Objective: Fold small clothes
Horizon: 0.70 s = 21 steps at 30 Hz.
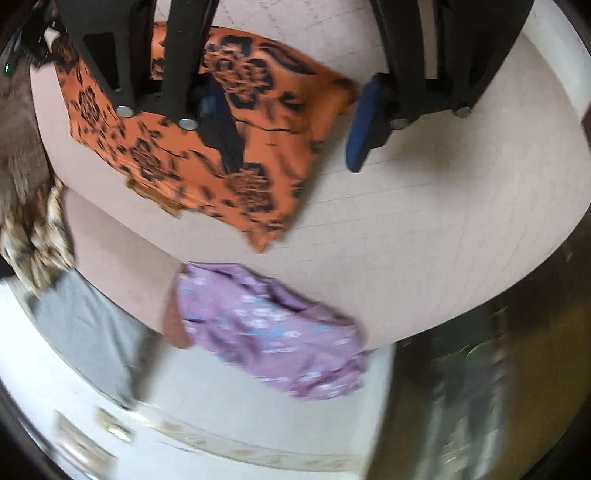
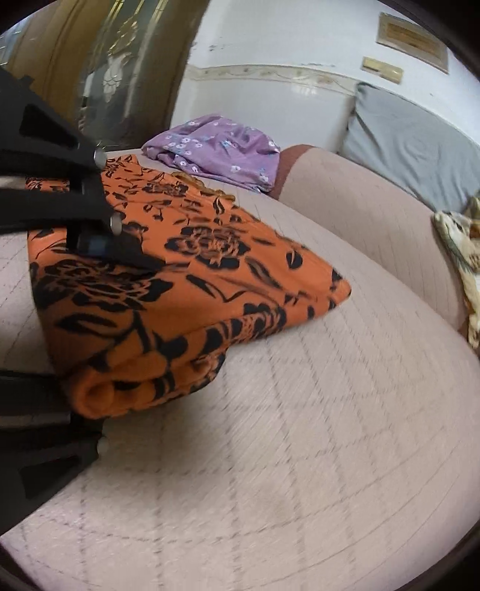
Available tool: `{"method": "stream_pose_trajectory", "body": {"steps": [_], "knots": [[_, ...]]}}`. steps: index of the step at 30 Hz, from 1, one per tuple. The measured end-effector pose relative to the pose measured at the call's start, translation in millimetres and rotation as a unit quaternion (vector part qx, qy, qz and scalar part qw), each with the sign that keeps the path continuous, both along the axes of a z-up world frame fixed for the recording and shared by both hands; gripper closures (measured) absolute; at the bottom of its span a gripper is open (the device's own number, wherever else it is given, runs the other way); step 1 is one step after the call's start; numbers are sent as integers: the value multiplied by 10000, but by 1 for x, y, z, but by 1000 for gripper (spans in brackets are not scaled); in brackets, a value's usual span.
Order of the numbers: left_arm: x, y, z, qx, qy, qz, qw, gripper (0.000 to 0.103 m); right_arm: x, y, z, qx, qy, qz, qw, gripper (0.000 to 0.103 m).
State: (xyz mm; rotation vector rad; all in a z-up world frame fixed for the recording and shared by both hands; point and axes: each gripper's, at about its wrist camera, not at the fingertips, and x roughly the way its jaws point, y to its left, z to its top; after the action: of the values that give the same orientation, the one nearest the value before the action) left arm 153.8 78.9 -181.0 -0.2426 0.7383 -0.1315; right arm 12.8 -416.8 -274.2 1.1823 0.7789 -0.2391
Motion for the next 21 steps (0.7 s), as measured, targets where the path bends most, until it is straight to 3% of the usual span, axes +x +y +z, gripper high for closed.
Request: {"method": "stream_pose_trajectory", "body": {"steps": [3,5,6,7,10,11,13,16,21], "knots": [[3,-28,-13,119,144,-620,9979,43,-7,0,1,-68,-205,-141,9997,49],[16,-48,-35,432,590,-874,9935,42,-8,-2,1,-290,-229,-116,9992,51],[21,-55,-46,621,810,-875,9909,43,-7,0,2,-463,-169,-60,9988,68],[26,-60,-57,866,993,-827,9878,43,-7,1,3,-639,-84,18,9979,75],[28,-70,-60,1363,846,-899,9829,42,0,13,15,-1006,8,219,9947,87],[29,-68,-57,1316,844,-928,9833,42,1,16,24,-1163,-28,257,9929,88],[34,-53,-52,869,890,-856,9885,42,5,22,43,-1356,-130,341,9901,89],[47,-23,-44,338,888,-493,9942,42,13,39,82,-1603,-418,541,9847,90],[63,27,-39,372,920,449,9940,42,35,90,131,-1759,-767,1016,9761,91]]}}
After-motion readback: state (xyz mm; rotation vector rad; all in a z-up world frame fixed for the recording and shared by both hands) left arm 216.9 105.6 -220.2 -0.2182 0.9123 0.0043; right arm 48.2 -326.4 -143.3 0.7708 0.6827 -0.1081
